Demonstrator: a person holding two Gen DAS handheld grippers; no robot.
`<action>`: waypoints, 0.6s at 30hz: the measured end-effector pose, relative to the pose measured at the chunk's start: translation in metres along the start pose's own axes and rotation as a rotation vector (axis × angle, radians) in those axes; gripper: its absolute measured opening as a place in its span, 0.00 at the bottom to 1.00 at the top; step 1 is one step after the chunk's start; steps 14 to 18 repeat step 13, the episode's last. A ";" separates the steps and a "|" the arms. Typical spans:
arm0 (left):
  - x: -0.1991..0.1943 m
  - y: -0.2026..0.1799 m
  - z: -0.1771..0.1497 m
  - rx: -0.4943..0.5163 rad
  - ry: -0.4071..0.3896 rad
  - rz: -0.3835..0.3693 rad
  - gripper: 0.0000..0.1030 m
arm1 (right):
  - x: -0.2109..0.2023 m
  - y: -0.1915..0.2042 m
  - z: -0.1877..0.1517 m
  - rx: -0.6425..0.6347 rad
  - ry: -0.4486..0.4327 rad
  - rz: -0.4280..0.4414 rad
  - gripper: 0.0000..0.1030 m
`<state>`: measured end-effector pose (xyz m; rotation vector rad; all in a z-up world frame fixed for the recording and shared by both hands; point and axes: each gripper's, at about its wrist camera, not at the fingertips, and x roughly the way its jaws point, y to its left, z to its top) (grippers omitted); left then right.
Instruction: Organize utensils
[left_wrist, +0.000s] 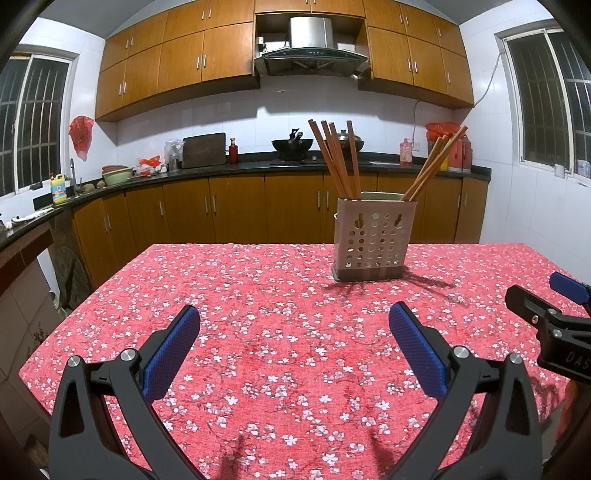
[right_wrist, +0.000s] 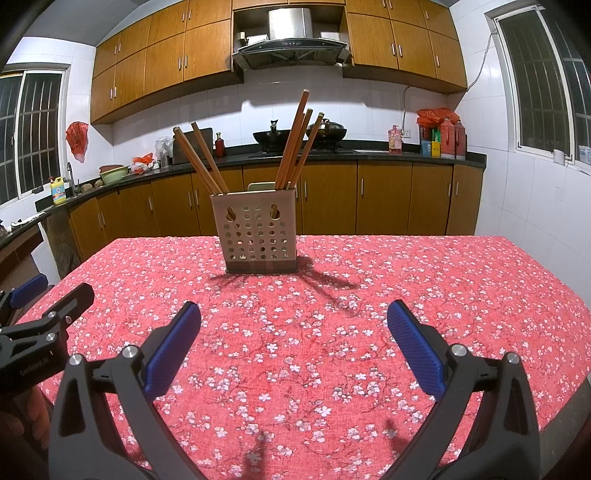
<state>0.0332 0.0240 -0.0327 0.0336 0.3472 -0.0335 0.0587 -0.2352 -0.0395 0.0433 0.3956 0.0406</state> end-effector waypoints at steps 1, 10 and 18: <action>0.000 0.000 0.000 0.001 -0.001 0.003 0.98 | 0.000 0.000 0.000 0.000 0.000 0.000 0.96; 0.000 0.001 0.002 -0.007 0.009 0.007 0.98 | 0.000 0.000 0.000 0.001 0.000 0.000 0.96; 0.002 0.003 0.004 -0.008 0.013 0.006 0.98 | -0.001 0.001 -0.002 0.002 0.001 -0.001 0.96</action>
